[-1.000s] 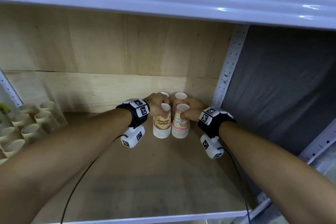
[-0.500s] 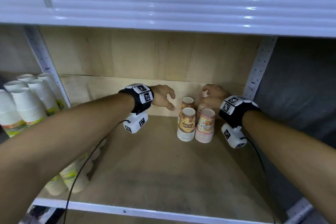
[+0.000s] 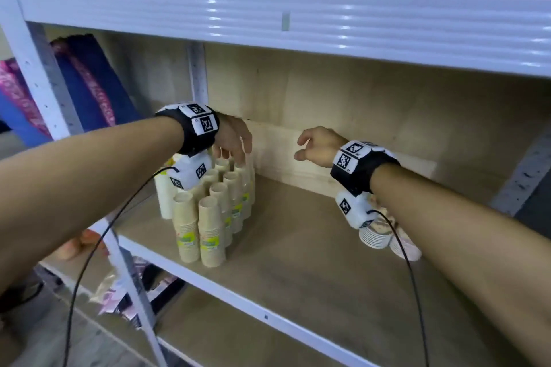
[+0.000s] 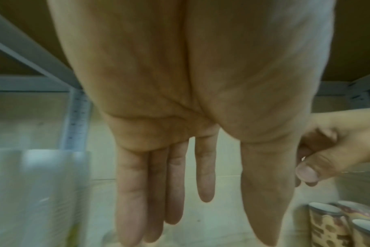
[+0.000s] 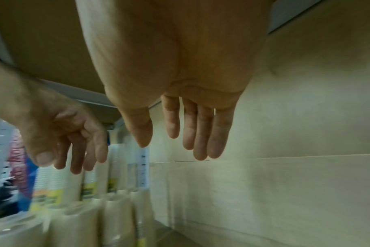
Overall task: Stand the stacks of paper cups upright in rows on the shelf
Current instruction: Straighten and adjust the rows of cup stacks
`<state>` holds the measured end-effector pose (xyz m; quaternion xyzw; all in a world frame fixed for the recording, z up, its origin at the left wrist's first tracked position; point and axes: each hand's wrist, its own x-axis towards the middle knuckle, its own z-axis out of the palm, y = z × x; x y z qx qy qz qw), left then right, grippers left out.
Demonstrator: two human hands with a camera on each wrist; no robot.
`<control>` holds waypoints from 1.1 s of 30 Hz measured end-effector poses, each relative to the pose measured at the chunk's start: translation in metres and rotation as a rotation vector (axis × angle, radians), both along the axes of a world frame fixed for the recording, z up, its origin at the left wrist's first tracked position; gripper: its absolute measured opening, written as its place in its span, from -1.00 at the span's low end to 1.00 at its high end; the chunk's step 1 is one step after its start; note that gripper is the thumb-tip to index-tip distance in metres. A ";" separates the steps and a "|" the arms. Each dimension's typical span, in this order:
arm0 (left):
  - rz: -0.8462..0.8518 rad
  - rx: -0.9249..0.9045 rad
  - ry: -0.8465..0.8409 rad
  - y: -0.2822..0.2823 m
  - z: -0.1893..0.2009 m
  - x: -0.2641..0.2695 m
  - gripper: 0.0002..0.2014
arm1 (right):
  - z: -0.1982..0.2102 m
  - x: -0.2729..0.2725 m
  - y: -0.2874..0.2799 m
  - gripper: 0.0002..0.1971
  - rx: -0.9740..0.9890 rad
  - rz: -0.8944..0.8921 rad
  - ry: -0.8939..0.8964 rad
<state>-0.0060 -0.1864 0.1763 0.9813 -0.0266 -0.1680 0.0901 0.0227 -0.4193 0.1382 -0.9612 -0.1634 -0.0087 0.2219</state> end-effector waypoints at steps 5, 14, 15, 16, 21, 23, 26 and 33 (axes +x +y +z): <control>0.070 0.054 0.058 0.053 -0.014 -0.029 -0.62 | -0.005 -0.028 0.070 -0.67 -0.022 0.202 0.006; 0.144 0.002 0.095 0.090 -0.039 -0.067 -0.62 | -0.024 -0.081 0.146 -0.64 -0.116 0.439 0.066; 0.144 -0.010 0.101 0.090 -0.041 -0.070 -0.63 | -0.026 -0.084 0.149 -0.66 -0.118 0.455 0.071; 0.144 -0.025 0.105 0.090 -0.044 -0.072 -0.65 | -0.028 -0.086 0.151 -0.68 -0.116 0.467 0.077; 0.142 -0.066 0.121 0.087 -0.054 -0.077 -0.68 | -0.040 -0.090 0.157 -0.70 -0.151 0.469 0.088; 0.138 -0.066 0.122 0.086 -0.057 -0.078 -0.68 | -0.042 -0.090 0.160 -0.70 -0.161 0.463 0.086; 0.133 -0.065 0.110 0.084 -0.062 -0.078 -0.72 | -0.045 -0.090 0.162 -0.73 -0.184 0.456 0.112; 0.107 -0.055 0.083 0.080 -0.070 -0.078 -0.65 | -0.054 -0.090 0.162 -0.72 -0.193 0.470 0.113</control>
